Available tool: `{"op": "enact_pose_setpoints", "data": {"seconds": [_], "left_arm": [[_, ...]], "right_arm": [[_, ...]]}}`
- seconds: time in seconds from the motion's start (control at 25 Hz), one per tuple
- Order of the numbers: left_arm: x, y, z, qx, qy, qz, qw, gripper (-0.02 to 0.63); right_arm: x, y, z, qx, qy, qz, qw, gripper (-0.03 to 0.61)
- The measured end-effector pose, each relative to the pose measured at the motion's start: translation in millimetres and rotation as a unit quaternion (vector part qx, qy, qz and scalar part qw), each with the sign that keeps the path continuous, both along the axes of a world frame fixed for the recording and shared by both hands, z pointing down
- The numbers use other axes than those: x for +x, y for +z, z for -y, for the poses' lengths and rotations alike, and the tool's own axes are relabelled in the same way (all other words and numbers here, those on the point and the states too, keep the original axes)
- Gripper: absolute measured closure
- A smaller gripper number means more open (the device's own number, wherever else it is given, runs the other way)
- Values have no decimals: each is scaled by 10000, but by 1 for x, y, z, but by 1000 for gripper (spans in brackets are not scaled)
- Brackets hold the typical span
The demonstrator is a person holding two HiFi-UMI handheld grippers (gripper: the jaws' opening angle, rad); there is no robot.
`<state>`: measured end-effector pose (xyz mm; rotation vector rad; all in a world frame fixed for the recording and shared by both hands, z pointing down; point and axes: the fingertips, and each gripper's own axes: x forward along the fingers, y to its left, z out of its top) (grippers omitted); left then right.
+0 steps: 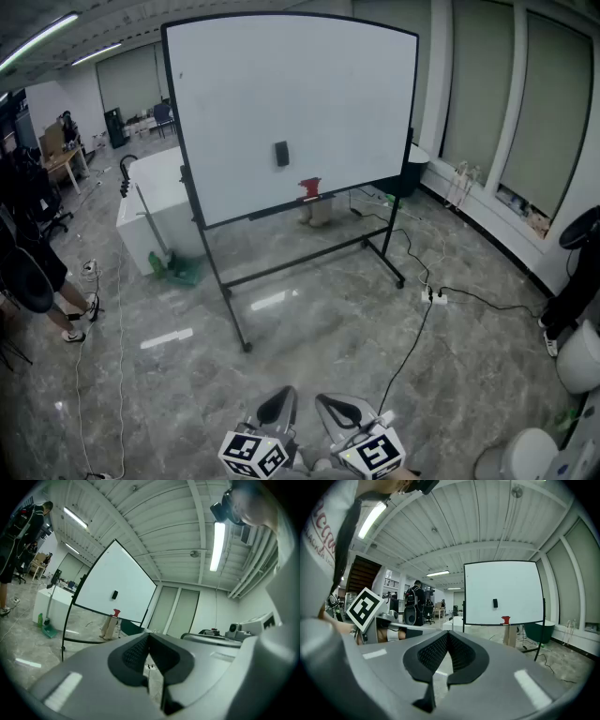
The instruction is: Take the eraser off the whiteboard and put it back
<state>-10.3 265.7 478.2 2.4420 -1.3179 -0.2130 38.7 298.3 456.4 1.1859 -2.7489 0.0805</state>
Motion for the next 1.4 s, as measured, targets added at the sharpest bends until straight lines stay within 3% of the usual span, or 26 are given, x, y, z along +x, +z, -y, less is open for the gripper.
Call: {"op": "enact_pose_setpoints", "data": {"seconds": [0.64, 1.0, 1.4], "left_arm": [[11, -7, 13, 123, -259, 43, 9996, 614], [1, -8, 87, 173, -209, -23, 9996, 614], [-29, -16, 190, 194, -30, 41, 9998, 614]], "right_arm": [[17, -12, 20, 185, -47, 222, 9996, 577], [17, -13, 91, 261, 210, 232, 9992, 576], [-15, -23, 197, 276, 406, 193, 9986, 577]]}}
